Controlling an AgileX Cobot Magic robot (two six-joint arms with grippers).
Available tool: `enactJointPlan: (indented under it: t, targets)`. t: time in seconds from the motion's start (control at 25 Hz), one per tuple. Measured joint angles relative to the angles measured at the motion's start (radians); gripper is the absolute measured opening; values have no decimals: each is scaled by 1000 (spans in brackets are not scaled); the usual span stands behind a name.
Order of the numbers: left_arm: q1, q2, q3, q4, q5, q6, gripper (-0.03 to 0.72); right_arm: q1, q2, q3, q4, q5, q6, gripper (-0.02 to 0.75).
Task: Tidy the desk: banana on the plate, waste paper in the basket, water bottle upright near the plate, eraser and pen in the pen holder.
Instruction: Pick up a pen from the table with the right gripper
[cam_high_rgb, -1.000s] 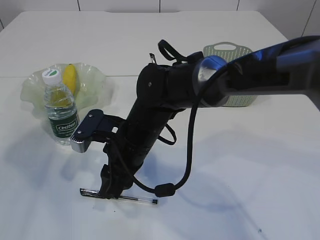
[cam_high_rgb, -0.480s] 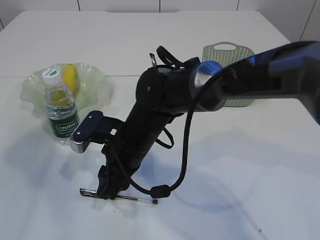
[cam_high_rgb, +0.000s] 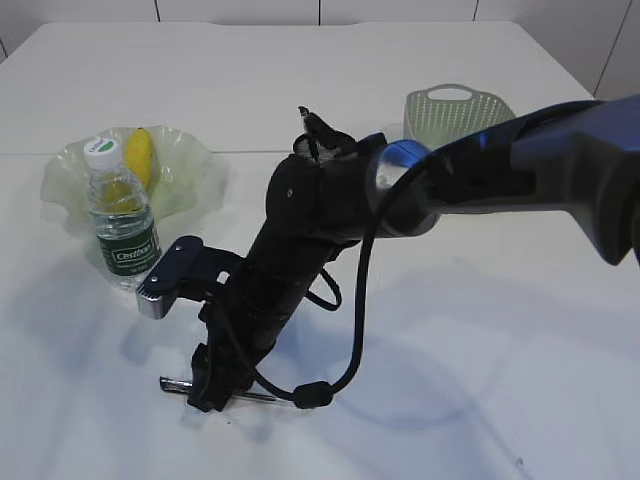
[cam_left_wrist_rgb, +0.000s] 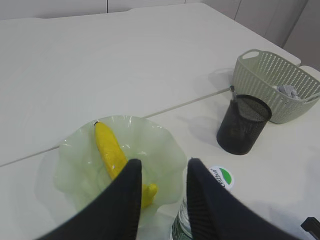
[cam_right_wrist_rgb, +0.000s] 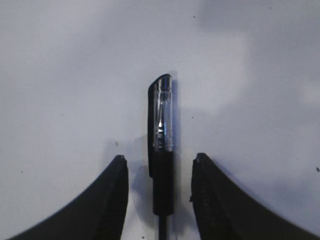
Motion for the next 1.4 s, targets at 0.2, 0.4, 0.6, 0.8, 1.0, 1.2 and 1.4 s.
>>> enactJointPlan:
  t: [0.2,0.4,0.6,0.8,1.0,1.2,1.4]
  targets:
    - [0,0,0,1,0,0,214,12,2,-2,6,10,0,318]
    - [0,0,0,1,0,0,214,14,2,-2,-3,12,0,318]
    - [0,0,0,1,0,0,214,14,2,-8,-62,19,-2,318]
    - [0,0,0,1,0,0,214,16,2,-13,-109,21,-2,318]
    - [0,0,0,2,0,0,214,16,-2,-13,-177,21,-2,318]
    - [0,0,0,2,0,0,214,16,-6,-13,-221,19,-2,318]
    - [0,0,0,5,0,0,214,16,-6,-16,-237,37,-2,318]
